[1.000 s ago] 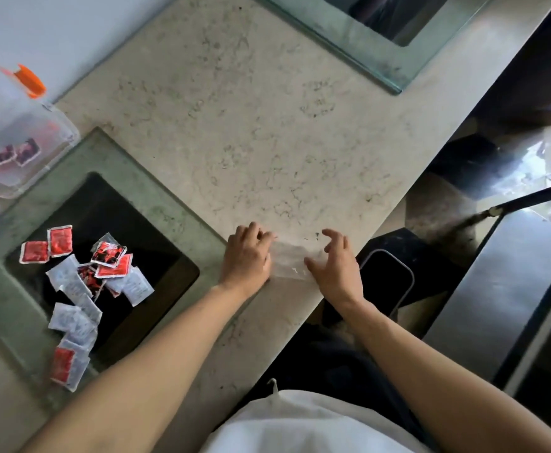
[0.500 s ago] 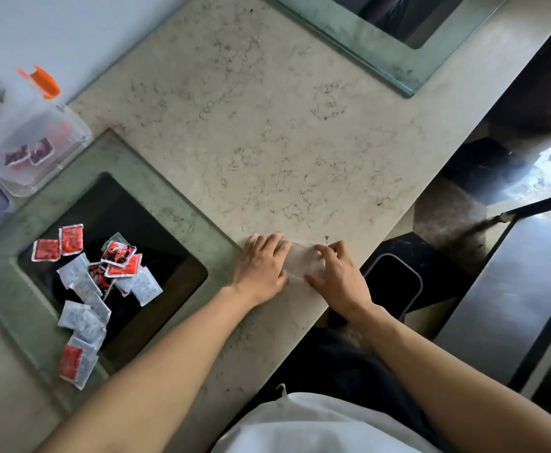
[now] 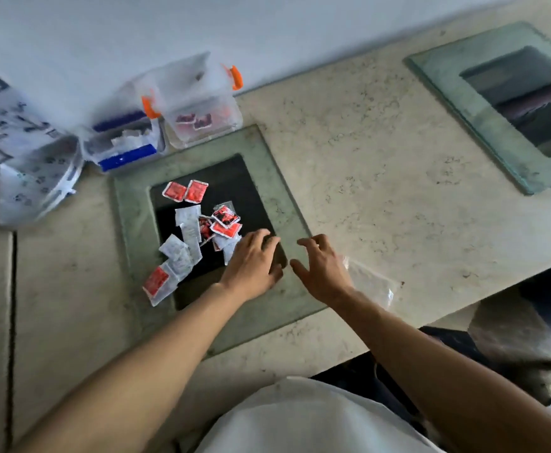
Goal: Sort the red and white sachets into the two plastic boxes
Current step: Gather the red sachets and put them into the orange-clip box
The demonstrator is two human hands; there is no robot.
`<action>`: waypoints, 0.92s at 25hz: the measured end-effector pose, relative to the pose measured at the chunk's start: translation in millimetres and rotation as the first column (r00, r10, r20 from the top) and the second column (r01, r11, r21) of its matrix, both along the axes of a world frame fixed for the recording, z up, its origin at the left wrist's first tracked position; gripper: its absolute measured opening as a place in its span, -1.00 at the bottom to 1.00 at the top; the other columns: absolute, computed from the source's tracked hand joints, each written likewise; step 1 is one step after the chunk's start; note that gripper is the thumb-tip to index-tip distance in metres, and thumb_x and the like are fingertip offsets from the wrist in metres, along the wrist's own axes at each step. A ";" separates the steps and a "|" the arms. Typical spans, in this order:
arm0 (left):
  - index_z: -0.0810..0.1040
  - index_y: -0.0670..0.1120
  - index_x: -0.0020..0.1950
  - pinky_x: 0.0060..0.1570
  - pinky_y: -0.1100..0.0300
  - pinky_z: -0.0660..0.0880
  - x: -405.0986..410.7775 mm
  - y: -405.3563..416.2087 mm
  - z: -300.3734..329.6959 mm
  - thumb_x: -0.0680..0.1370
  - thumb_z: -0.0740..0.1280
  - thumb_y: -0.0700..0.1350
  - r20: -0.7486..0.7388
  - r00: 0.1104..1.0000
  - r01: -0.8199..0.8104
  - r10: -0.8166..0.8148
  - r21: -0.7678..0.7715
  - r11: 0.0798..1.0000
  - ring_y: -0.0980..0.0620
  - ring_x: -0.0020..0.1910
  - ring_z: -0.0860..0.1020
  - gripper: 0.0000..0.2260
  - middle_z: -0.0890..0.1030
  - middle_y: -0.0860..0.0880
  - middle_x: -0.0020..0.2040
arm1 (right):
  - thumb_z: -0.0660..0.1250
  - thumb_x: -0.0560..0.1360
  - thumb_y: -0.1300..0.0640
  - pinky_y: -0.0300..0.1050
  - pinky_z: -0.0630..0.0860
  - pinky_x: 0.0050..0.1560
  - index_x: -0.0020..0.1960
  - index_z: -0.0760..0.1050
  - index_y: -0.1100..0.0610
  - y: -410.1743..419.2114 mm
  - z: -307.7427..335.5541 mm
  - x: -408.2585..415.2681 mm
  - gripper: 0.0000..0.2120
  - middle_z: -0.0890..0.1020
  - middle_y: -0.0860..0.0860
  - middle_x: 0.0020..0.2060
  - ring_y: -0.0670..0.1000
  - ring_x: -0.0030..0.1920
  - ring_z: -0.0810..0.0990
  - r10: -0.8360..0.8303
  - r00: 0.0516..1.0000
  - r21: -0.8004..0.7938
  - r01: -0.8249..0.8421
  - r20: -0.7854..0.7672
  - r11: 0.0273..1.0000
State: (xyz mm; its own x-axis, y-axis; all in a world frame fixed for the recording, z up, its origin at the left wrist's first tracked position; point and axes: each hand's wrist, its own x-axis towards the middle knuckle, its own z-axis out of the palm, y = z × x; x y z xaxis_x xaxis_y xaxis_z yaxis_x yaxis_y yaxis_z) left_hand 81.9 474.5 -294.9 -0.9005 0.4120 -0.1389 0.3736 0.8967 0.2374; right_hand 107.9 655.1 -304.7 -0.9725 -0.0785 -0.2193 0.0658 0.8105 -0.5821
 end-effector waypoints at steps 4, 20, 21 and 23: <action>0.47 -0.16 0.34 0.21 -0.11 0.48 23.8 -78.2 9.7 0.45 0.35 0.07 0.000 0.963 -0.268 0.268 0.017 0.963 -0.25 0.24 0.48 -0.47 0.50 -0.19 0.26 | 0.30 0.54 -0.12 0.04 0.55 0.16 0.43 0.39 0.01 -59.8 10.9 -26.3 -0.49 0.45 0.05 0.28 0.12 0.22 0.54 0.161 0.986 0.001 -0.161 0.036 0.987; 0.53 -0.15 0.24 0.10 -0.13 0.51 46.0 -159.9 -24.0 0.35 0.29 -0.10 0.060 0.751 -0.660 0.658 0.101 0.744 -0.28 0.15 0.48 -0.55 0.54 -0.19 0.14 | 0.33 0.53 -0.01 0.03 0.57 0.00 0.33 0.45 0.09 -141.4 1.0 -71.8 -0.60 0.47 0.11 0.28 0.18 0.16 0.56 0.448 0.892 0.094 -0.452 0.057 0.887; 0.54 -0.15 0.24 0.08 -0.12 0.53 47.5 -164.1 -28.0 0.35 0.31 -0.13 0.065 0.745 -0.666 0.663 0.116 0.737 -0.28 0.13 0.50 -0.55 0.55 -0.19 0.13 | 0.32 0.53 -0.01 0.03 0.56 0.00 0.32 0.45 0.09 -145.7 -0.1 -75.2 -0.61 0.47 0.10 0.26 0.18 0.15 0.56 0.461 0.885 0.094 -0.466 0.068 0.880; 0.56 -0.13 0.18 0.02 -0.10 0.55 50.5 -174.9 -37.6 0.36 0.38 -0.18 0.070 0.734 -0.678 0.676 0.134 0.722 -0.28 0.08 0.55 -0.62 0.59 -0.16 0.09 | 0.31 0.53 0.01 0.01 0.55 -0.03 0.27 0.47 0.08 -155.1 -3.0 -81.9 -0.66 0.49 0.08 0.21 0.17 0.12 0.56 0.484 0.871 0.099 -0.490 0.078 0.866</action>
